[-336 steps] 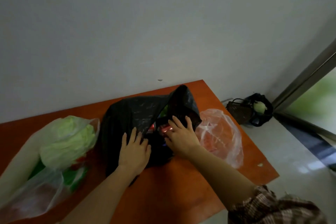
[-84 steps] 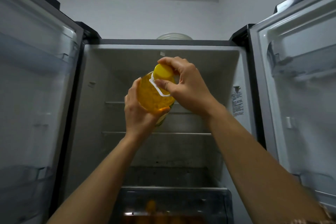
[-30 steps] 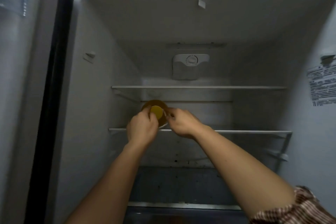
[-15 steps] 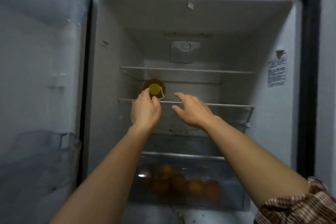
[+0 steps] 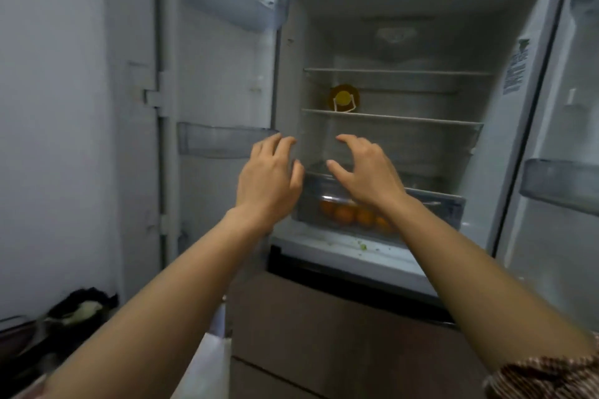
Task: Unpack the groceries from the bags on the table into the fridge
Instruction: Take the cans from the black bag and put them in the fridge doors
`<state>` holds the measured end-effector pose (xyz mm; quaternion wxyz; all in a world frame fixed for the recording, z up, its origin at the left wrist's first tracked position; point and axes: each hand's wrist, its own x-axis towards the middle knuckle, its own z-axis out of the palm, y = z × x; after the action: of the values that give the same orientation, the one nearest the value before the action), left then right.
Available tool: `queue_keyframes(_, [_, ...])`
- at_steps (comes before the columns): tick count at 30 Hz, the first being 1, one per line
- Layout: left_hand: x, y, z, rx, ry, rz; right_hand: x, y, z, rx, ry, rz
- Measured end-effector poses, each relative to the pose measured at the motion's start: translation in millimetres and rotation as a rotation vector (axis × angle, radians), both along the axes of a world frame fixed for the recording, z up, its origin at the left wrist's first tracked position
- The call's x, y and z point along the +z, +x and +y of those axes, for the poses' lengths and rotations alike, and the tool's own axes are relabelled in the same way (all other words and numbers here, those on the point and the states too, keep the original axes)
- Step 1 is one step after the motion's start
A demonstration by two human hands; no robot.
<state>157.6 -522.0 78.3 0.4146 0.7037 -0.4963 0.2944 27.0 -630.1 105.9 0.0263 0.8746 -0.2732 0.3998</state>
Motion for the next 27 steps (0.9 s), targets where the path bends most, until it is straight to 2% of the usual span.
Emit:
queue_keyframes(3, [-9.4, 15.2, 63.6, 0.103, 0.041, -0.094, -10.2, 17.7, 52.9, 0.092, -0.024, -0.006])
queue_keyframes(8, [-20.6, 55.0, 169.4, 0.302, 0.107, -0.083, -22.4, 70.6, 147.3, 0.271, -0.047, -0.028])
queue_keyframes(14, [-51.5, 122.6, 309.5, 0.525, 0.198, 0.001, -51.6, 162.5, 270.7, 0.451, -0.048, 0.03])
queue_keyframes(22, [-107.7, 226.7, 520.8, 0.763, 0.384, 0.157, -112.9, 300.4, 459.7, 0.571, 0.024, 0.233])
queue_keyframes(27, [-131.5, 282.5, 636.0, 0.878, 0.428, 0.247, -149.1, 379.0, 560.0, 0.667, 0.061, 0.333])
